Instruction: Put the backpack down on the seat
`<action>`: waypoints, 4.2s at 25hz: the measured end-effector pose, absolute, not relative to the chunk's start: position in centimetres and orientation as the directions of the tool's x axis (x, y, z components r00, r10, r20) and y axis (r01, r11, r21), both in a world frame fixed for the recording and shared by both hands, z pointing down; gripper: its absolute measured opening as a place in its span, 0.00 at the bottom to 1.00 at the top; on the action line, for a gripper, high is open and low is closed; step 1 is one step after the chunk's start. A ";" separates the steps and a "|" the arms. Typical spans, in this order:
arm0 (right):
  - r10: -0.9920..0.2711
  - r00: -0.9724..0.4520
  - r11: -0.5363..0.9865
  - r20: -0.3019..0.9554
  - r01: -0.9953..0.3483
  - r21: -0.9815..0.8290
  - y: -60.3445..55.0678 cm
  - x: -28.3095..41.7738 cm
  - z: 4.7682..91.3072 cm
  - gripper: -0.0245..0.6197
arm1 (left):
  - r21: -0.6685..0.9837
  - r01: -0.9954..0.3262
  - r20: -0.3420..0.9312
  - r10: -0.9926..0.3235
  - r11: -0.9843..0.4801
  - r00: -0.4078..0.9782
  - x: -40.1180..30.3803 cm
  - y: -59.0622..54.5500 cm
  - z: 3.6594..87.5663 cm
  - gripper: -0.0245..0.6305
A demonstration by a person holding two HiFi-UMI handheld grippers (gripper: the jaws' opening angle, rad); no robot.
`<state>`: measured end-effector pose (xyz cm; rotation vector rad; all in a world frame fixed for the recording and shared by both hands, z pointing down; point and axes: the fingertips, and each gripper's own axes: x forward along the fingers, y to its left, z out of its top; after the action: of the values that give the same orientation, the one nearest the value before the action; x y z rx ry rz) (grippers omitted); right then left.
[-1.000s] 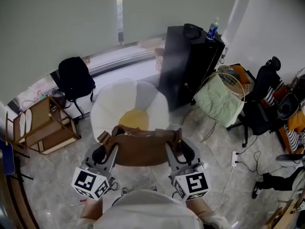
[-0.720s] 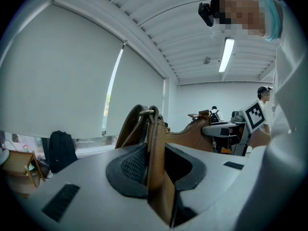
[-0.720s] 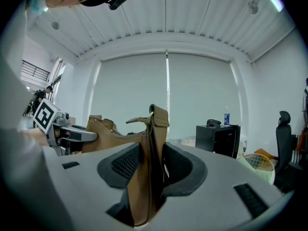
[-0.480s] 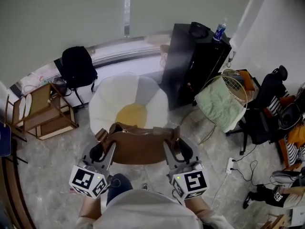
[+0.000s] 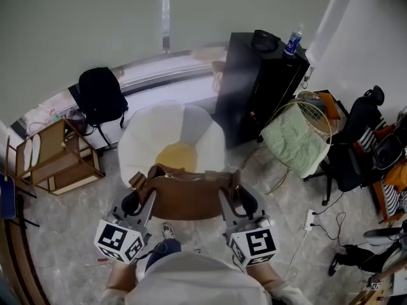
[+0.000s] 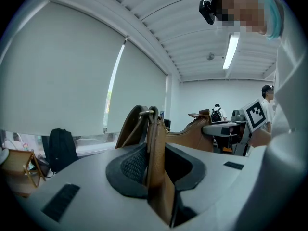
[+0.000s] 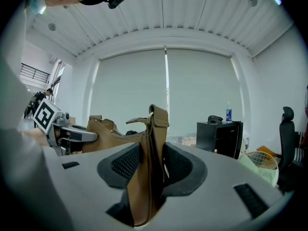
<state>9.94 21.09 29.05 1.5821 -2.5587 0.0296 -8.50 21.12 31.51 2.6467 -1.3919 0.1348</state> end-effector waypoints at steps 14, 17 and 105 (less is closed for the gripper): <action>-0.936 -0.334 0.341 0.113 -0.939 0.049 14.0 3.6 28.4 0.31 | 0.077 -0.753 0.136 -0.742 -0.653 0.657 -14.7 11.8 30.6 0.20; -0.943 -0.312 0.319 0.117 -0.947 0.042 13.0 2.5 28.8 0.31 | 0.078 -0.739 0.137 -0.727 -0.670 0.673 -15.8 10.6 30.9 0.20; -0.855 -0.429 0.440 0.293 -0.897 -0.028 -25.7 7.2 45.4 0.31 | 0.185 -0.839 0.307 -0.781 -0.512 0.544 -11.1 -25.0 47.5 0.20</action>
<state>7.17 -25.67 45.39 1.5245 -2.4580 0.2633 -11.14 -25.05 47.52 2.4736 -1.3406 0.2649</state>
